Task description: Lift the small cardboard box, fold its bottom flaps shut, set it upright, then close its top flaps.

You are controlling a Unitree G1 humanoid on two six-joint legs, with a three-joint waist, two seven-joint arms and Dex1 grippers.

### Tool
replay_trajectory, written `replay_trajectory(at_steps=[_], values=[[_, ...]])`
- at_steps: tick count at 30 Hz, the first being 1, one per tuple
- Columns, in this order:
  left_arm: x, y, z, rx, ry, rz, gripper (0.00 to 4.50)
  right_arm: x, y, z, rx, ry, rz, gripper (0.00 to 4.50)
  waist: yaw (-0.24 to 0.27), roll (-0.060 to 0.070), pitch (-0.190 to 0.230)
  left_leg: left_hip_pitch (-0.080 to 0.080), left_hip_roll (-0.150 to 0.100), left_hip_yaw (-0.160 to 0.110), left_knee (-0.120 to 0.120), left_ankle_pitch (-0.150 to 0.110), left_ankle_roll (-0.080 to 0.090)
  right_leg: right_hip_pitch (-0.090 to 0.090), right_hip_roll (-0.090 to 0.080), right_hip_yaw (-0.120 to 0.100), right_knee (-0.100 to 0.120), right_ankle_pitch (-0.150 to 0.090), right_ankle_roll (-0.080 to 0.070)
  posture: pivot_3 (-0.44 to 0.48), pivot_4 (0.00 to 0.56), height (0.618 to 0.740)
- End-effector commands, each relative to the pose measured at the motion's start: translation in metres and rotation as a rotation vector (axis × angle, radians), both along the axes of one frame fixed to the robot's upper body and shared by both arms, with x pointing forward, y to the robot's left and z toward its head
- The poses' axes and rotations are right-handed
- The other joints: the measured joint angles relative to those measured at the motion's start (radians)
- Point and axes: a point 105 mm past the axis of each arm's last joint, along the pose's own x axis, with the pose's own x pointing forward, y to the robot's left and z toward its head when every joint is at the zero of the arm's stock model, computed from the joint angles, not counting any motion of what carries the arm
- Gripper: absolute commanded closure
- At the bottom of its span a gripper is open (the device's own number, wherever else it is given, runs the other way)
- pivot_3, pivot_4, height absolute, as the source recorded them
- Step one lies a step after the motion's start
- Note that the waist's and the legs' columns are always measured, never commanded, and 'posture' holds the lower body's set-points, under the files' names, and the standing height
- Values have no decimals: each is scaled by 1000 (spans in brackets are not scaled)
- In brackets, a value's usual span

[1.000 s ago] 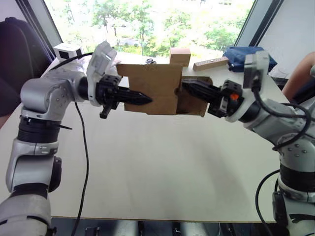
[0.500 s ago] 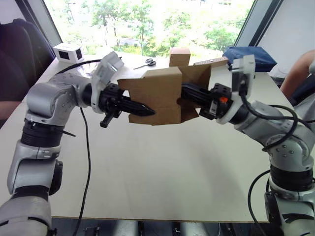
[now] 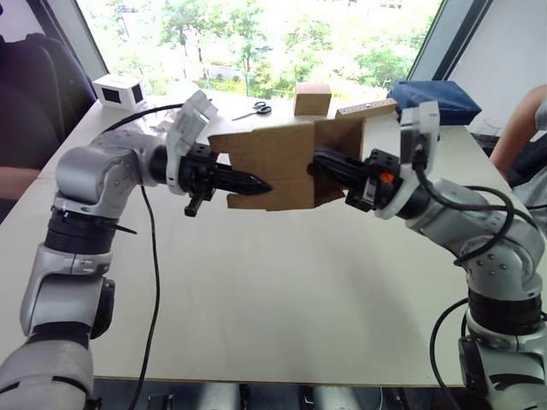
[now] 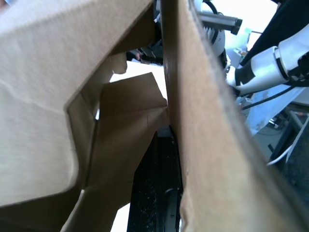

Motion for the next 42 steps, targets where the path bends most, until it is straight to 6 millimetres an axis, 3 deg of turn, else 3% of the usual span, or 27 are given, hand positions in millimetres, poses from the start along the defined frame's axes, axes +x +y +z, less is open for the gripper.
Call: replay_trajectory(at_steps=[1,9,12,18,26,35,42], values=[[-1,2,13,-16,-66,6,4500,-13,-13,9,-25,-69,-11,4450,2,0,0,0,0,0,0,0,0,0,0,0,0,0,0,0,150,740],[1,5,12,-9,-78,9,4500,-26,-54,12,-77,-21,-120,4450,4,0,0,0,0,0,0,0,0,0,0,0,0,0,0,0,150,740],[2,7,13,-8,-82,7,4500,-37,-62,-14,-175,86,-132,4450,6,0,0,-1,0,0,0,0,0,0,0,0,-1,0,0,0,150,740],[1,6,15,-7,-90,-9,4500,-44,-54,-41,-224,160,-130,4450,-2,0,0,0,0,0,1,0,0,0,0,1,-1,0,0,0,150,740],[-6,-1,18,-12,-93,-48,4500,-25,-32,-29,-128,76,-154,4450,0,0,0,0,0,0,1,0,0,0,1,0,-1,0,0,0,150,740],[-14,-5,16,-6,-88,-82,4500,-20,-15,-21,-44,56,-109,4450,1,0,0,-1,0,0,1,0,0,0,0,0,-1,0,0,0,150,740],[-7,-2,18,-6,-99,-42,4500,-35,-37,-14,-24,99,-97,4450,7,0,0,-1,0,0,1,0,1,0,0,0,-1,0,0,0,150,740]])
